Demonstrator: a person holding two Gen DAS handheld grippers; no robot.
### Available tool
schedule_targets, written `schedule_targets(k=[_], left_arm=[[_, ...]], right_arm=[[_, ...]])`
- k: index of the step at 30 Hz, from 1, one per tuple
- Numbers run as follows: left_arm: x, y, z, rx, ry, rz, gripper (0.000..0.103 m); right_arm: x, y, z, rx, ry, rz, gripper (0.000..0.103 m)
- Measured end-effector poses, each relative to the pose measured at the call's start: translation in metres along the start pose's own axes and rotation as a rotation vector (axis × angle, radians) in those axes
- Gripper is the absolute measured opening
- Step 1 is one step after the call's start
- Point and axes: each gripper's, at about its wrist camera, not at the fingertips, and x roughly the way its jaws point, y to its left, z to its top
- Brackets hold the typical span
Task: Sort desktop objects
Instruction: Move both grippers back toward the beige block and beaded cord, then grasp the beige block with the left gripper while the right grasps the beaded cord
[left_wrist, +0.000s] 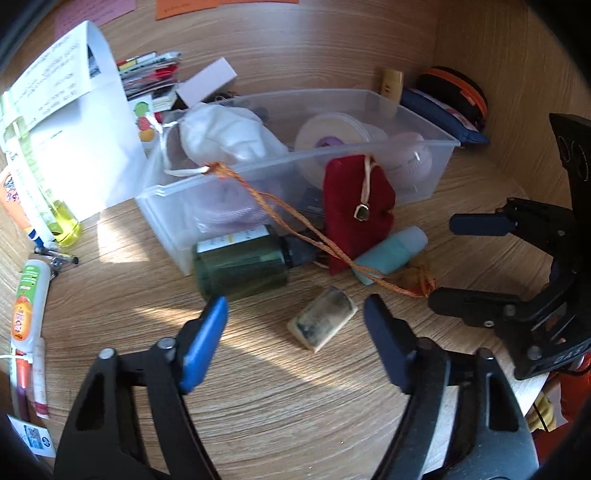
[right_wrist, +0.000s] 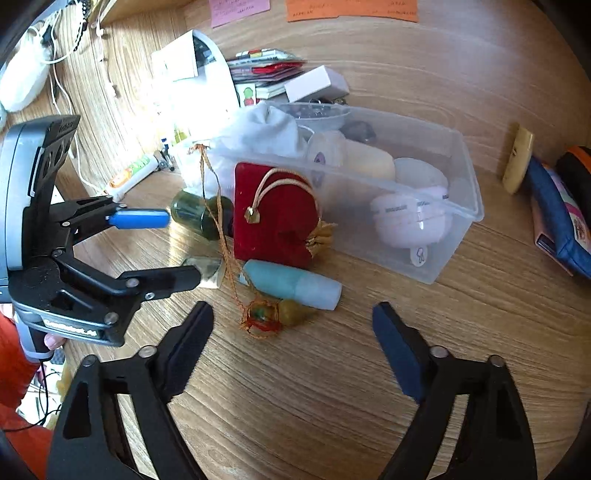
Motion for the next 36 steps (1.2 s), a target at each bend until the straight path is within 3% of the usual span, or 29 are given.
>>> schedule_targets(k=[2, 5, 9, 15, 17, 19, 23, 36], left_arm=[[0.002, -0.002, 0.0, 0.009, 0.007, -0.006, 0.067], [0.005, -0.004, -0.002, 0.021, 0.017, -0.019, 0.058], [0.009, -0.004, -0.004, 0.03, 0.034, -0.063, 0.046], [0.009, -0.006, -0.005, 0.05, 0.018, -0.03, 0.035], [0.008, -0.006, -0.006, 0.054, 0.016, -0.036, 0.03], [0.007, -0.006, -0.006, 0.057, 0.013, -0.033, 0.023], [0.009, -0.006, -0.003, 0.053, 0.01, -0.028, 0.023], [-0.006, 0.011, -0.001, -0.045, -0.065, -0.051, 0.023]], right_arm=[[0.003, 0.001, -0.001, -0.01, 0.018, -0.001, 0.067], [0.007, 0.003, -0.002, -0.022, 0.044, 0.005, 0.058], [0.011, 0.006, -0.001, -0.024, 0.06, 0.016, 0.053], [0.015, 0.01, 0.008, -0.014, 0.073, 0.03, 0.051], [0.015, 0.011, 0.01, -0.013, 0.073, 0.034, 0.041], [0.015, 0.013, 0.011, -0.009, 0.071, 0.042, 0.04], [0.012, 0.015, 0.011, -0.009, 0.07, 0.06, 0.031], [0.0, 0.017, 0.011, -0.005, -0.011, 0.045, 0.029]])
